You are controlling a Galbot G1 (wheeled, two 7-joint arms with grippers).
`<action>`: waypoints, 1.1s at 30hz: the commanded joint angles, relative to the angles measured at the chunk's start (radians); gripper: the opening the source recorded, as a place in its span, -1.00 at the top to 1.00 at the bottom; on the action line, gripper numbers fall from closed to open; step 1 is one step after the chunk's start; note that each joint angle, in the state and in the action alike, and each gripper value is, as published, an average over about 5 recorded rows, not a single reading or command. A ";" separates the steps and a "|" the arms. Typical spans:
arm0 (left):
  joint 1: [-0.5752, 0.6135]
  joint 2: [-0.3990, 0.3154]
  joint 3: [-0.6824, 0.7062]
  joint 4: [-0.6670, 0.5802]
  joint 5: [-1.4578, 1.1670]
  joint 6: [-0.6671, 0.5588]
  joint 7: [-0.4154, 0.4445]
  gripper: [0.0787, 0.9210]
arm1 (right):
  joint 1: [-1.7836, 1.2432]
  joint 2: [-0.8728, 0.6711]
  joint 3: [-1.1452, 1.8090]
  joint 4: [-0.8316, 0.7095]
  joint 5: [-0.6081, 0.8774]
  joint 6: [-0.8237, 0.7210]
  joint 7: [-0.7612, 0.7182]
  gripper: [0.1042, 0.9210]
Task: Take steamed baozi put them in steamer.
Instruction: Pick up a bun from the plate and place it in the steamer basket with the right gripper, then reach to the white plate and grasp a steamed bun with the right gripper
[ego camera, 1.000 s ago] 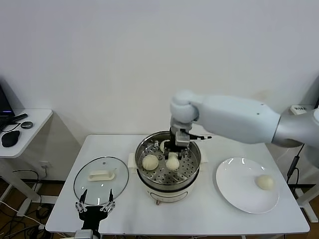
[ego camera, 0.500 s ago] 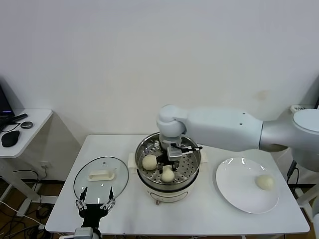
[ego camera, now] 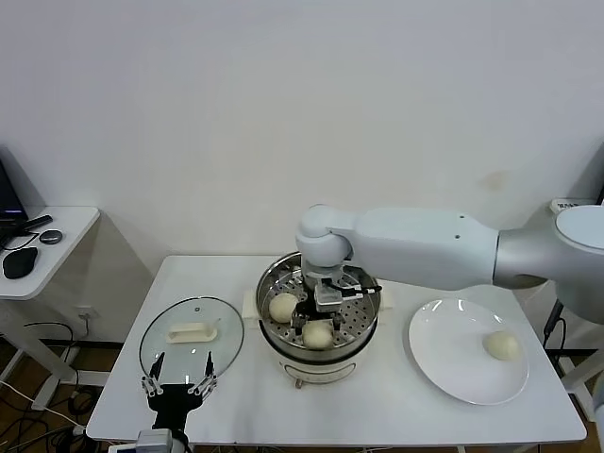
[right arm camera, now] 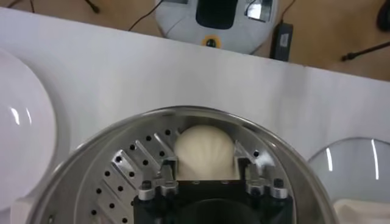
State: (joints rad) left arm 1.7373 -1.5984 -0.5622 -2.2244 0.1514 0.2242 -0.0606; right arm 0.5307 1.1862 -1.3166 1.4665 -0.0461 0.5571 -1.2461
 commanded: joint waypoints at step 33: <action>0.086 0.034 -0.004 -0.016 -0.106 0.025 0.045 -0.77 | -0.733 -0.717 0.928 -0.274 -0.279 -0.703 -0.132 -0.76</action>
State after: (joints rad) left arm 1.8069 -1.5662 -0.5646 -2.2414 0.0590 0.2490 -0.0159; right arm 0.1529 0.5530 -0.6822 1.2607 -0.0895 -0.0730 -1.3622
